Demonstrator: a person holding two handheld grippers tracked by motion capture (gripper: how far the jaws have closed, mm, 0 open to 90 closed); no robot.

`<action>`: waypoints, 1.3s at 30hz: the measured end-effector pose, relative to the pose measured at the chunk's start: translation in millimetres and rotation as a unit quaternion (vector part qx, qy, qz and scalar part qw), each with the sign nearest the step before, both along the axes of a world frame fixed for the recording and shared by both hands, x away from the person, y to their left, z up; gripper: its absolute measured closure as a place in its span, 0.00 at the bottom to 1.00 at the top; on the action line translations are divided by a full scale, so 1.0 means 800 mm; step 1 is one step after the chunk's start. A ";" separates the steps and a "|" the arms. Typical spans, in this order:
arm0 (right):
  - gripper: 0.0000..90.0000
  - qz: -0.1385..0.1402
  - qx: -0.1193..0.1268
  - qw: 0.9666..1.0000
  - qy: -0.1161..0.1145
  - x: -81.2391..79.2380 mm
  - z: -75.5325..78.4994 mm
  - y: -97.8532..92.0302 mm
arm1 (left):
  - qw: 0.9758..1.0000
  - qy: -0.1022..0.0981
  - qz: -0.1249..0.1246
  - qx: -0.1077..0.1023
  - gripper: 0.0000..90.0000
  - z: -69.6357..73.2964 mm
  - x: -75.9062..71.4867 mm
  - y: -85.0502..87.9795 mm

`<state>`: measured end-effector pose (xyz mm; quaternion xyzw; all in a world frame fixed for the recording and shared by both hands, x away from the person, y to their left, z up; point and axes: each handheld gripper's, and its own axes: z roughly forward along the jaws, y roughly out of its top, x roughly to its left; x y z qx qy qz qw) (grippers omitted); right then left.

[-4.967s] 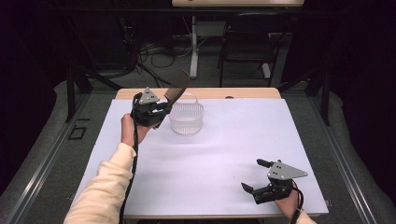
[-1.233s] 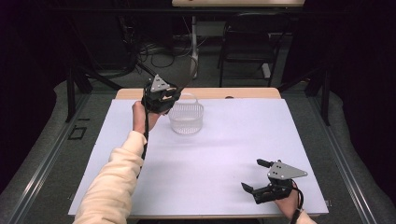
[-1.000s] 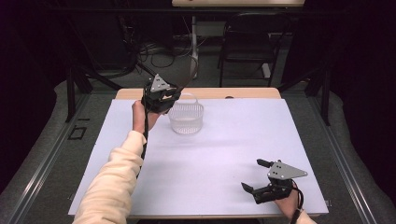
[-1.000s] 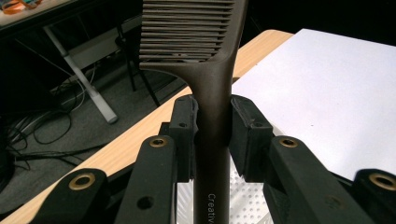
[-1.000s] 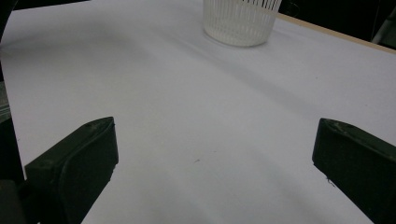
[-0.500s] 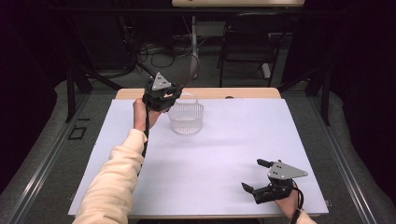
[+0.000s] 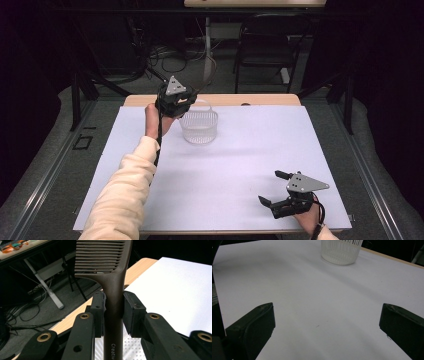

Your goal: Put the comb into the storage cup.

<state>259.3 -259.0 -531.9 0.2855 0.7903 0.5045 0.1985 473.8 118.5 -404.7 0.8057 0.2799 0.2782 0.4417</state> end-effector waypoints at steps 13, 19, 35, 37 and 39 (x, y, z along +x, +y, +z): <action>0.00 0.001 0.001 1.000 0.002 0.000 0.000 0.001 | 1.000 -0.004 0.002 -0.006 0.80 -0.001 0.002 0.001; 0.00 0.001 0.001 1.000 0.002 0.000 0.000 0.001 | 1.000 -0.007 0.001 -0.007 0.80 -0.003 0.004 0.000; 0.00 0.003 0.000 1.000 0.001 0.001 -0.001 0.001 | 1.000 -0.010 -0.004 -0.028 0.80 -0.009 0.007 -0.004; 0.00 0.002 0.000 1.000 0.002 0.000 -0.001 0.001 | 1.000 -0.010 -0.005 -0.029 0.80 -0.011 0.008 -0.004; 0.00 0.002 0.001 1.000 0.002 0.001 -0.001 0.001 | 0.999 -0.009 -0.005 -0.034 0.80 -0.012 0.008 -0.005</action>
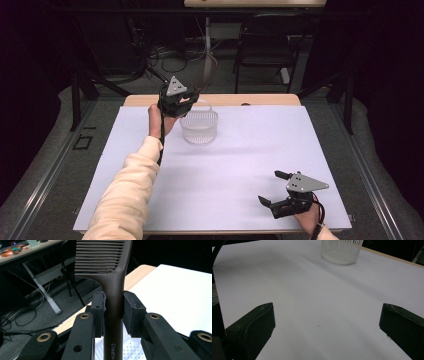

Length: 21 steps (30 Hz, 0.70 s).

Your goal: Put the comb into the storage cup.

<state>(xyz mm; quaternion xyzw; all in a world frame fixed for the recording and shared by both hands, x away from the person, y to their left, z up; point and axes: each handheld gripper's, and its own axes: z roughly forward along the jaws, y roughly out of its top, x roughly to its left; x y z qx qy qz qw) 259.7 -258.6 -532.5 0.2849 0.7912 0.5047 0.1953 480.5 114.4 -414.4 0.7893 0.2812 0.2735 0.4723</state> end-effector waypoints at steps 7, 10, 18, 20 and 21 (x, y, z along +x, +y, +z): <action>0.00 0.000 0.000 1.000 0.000 0.000 0.000 0.000 | 1.000 0.001 -0.002 -0.003 0.80 -0.004 0.002 -0.003; 0.00 0.000 0.000 1.000 0.000 0.000 0.000 0.000 | 1.000 0.002 -0.002 -0.004 0.80 -0.006 0.003 -0.004; 0.00 0.000 0.000 1.000 -0.002 0.000 0.000 -0.001 | 1.000 0.005 -0.010 -0.009 0.80 -0.011 0.004 -0.007; 0.00 0.000 0.000 1.000 -0.002 0.000 0.000 -0.001 | 1.000 0.006 -0.012 -0.005 0.80 -0.012 0.005 -0.008; 0.00 0.000 0.000 1.000 -0.003 0.000 0.000 -0.001 | 1.000 0.006 -0.012 -0.005 0.80 -0.013 0.005 -0.008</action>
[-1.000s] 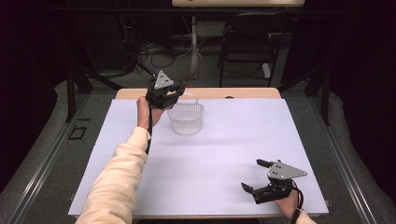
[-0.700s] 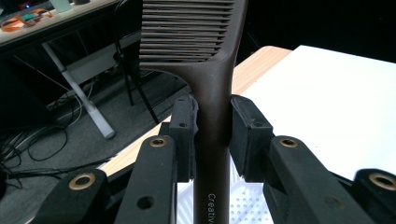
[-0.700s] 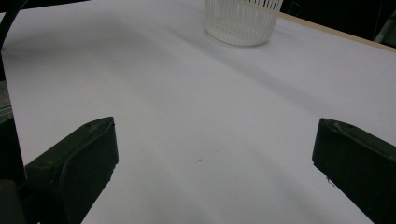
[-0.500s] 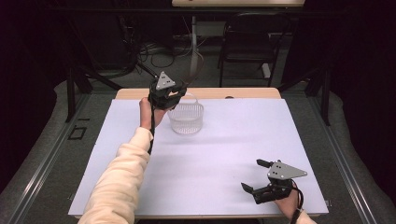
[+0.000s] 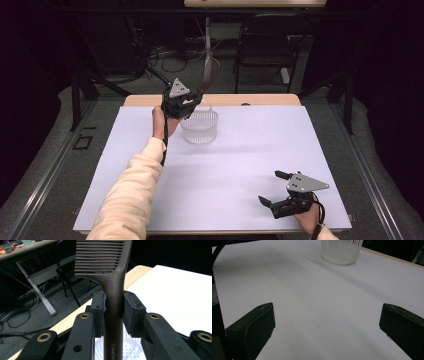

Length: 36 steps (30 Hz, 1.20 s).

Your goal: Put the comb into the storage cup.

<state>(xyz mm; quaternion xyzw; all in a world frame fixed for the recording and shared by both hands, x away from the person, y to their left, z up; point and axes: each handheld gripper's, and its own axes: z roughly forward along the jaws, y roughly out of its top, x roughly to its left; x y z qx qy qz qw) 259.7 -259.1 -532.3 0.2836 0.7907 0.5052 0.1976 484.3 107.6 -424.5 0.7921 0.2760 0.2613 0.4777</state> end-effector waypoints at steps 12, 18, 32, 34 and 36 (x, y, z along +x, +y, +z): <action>0.00 -0.001 0.000 1.000 0.001 0.000 0.000 0.000 | 1.000 0.006 -0.007 0.006 0.80 -0.005 0.002 -0.004; 0.00 -0.001 0.001 1.000 0.001 -0.001 0.000 0.000 | 1.000 0.006 -0.012 0.006 0.80 -0.007 0.002 -0.006; 0.00 -0.001 0.000 1.000 0.001 0.000 0.000 0.000 | 1.000 0.012 -0.017 0.016 0.80 -0.015 0.003 -0.006; 0.00 -0.001 0.000 1.000 0.001 0.000 0.000 0.000 | 1.000 0.012 -0.018 0.014 0.80 -0.015 0.003 -0.005; 0.00 -0.001 0.000 1.000 0.001 0.000 0.000 -0.001 | 1.000 0.013 -0.019 0.013 0.80 -0.015 0.003 -0.006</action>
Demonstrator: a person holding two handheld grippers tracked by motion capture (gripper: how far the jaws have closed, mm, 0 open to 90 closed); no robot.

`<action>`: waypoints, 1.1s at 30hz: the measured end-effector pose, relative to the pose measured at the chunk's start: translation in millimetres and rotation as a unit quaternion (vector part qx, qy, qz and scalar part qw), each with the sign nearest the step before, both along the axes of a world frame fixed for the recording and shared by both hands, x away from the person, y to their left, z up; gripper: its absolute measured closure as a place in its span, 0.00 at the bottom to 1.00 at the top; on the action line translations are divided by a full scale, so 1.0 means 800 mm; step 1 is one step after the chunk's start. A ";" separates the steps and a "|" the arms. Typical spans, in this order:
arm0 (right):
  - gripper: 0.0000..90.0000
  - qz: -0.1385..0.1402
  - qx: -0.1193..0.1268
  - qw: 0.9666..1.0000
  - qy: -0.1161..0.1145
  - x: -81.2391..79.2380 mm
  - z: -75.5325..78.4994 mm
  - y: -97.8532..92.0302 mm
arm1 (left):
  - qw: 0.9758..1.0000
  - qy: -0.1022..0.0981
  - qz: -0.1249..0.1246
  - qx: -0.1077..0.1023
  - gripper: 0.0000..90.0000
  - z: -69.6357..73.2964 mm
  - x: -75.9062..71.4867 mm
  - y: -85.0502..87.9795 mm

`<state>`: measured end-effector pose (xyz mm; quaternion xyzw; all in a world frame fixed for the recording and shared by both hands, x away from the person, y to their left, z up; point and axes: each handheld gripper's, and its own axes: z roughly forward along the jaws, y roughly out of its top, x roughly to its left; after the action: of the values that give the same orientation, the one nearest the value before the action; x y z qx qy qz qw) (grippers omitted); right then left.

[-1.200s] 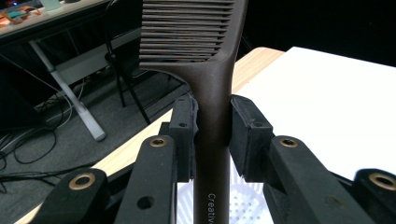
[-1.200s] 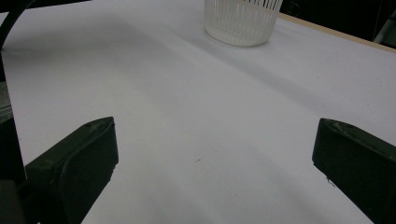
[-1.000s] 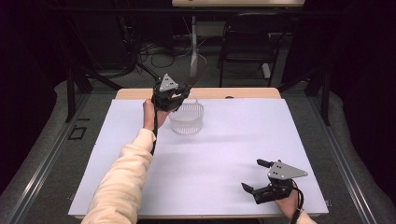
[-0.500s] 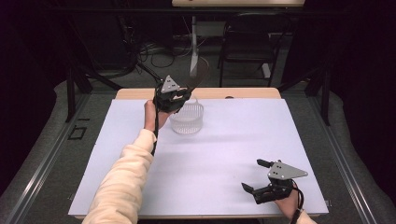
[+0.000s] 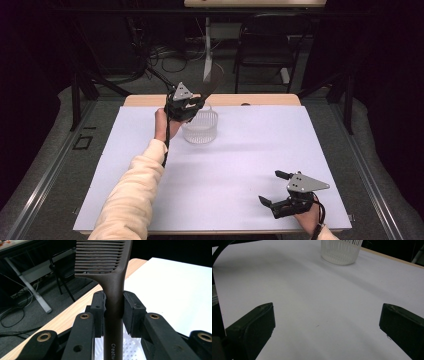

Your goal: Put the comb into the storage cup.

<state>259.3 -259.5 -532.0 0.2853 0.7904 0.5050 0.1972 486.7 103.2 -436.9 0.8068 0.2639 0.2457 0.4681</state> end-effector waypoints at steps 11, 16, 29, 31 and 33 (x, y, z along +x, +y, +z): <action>0.00 0.000 0.001 1.000 0.001 0.000 0.000 0.001 | 1.000 0.006 -0.006 0.001 0.80 -0.003 0.001 0.002; 0.00 0.000 0.001 1.000 0.001 0.000 0.000 0.001 | 1.000 0.007 -0.009 0.002 0.80 -0.003 0.001 0.002; 0.00 0.000 0.001 1.000 0.001 0.000 0.000 0.000 | 1.000 0.010 -0.014 0.016 0.80 -0.007 0.002 0.000; 0.00 0.000 0.001 1.000 0.000 0.000 0.000 0.000 | 1.000 0.010 -0.014 0.018 0.80 -0.008 0.002 0.000; 0.00 0.000 0.001 1.000 0.001 0.000 0.000 0.000 | 1.000 0.012 -0.015 0.018 0.80 -0.009 0.002 0.000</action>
<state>259.5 -259.2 -532.2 0.2854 0.7902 0.5056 0.1964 488.5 103.3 -444.0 0.8216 0.2531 0.2341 0.4541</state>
